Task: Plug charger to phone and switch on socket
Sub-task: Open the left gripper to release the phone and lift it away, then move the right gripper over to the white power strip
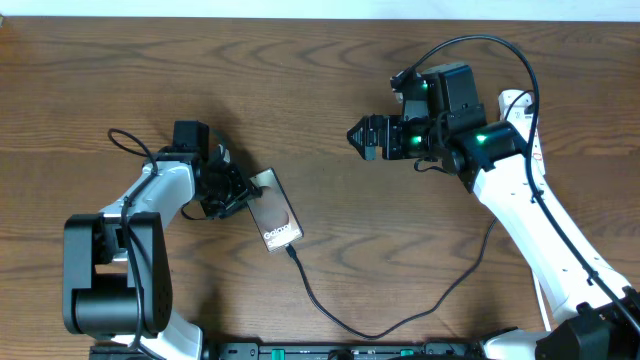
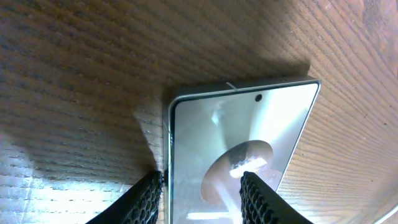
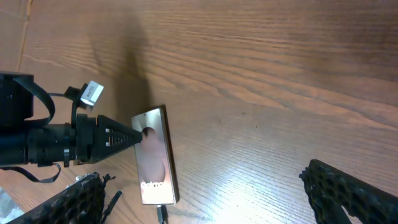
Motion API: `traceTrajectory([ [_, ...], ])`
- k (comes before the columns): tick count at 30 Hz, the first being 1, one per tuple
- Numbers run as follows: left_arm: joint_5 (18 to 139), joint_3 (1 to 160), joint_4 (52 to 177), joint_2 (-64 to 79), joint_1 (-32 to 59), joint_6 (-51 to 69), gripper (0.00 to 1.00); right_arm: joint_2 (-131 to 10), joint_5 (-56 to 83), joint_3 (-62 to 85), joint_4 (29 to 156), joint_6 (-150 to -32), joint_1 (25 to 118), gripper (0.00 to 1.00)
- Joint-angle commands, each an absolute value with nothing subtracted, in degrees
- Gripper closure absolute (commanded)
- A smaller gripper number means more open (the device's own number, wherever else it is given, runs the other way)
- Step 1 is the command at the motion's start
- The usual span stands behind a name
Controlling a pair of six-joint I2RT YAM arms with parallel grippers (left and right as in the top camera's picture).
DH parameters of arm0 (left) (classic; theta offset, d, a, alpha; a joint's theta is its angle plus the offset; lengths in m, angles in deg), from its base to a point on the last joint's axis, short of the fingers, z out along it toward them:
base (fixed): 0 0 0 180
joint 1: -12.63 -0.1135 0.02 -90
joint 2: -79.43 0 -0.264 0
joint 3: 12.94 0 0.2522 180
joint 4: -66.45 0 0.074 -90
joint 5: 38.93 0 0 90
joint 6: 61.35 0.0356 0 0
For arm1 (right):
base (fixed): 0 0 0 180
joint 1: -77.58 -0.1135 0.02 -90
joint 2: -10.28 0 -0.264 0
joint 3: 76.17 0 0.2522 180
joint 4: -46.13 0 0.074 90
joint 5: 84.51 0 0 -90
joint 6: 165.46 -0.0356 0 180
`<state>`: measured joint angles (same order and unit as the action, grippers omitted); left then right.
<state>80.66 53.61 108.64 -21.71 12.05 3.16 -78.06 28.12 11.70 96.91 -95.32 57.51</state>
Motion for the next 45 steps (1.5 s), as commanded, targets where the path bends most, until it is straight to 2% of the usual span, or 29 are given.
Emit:
traceTrajectory([
  [1,72.31,51.60,109.71,-24.42,11.85,3.09,0.57,-77.36,27.90,12.25,96.84,-94.27,56.85,0.01],
  [5,70.25,51.62,109.64,-24.40,11.70,3.18,0.56,-77.36,27.90,12.22,97.00,-94.25,56.83,0.01],
  [10,69.57,53.46,109.99,-23.92,10.80,7.07,0.22,-77.36,27.90,12.22,97.02,-94.25,56.85,0.01],
  [13,71.39,55.25,109.99,-22.19,10.78,10.02,0.10,-77.36,27.90,12.22,97.02,-94.27,56.85,0.01],
  [22,80.63,59.10,109.95,-8.95,10.78,17.74,0.09,-77.36,27.90,12.22,97.02,-94.27,56.85,0.01],
  [35,78.47,59.08,108.88,19.66,10.82,20.07,0.09,-77.25,34.46,13.21,97.54,-94.27,57.03,0.01],
  [45,78.49,59.08,111.06,23.49,10.82,20.07,0.08,-76.31,31.90,26.87,116.49,-88.11,60.87,0.01],
])
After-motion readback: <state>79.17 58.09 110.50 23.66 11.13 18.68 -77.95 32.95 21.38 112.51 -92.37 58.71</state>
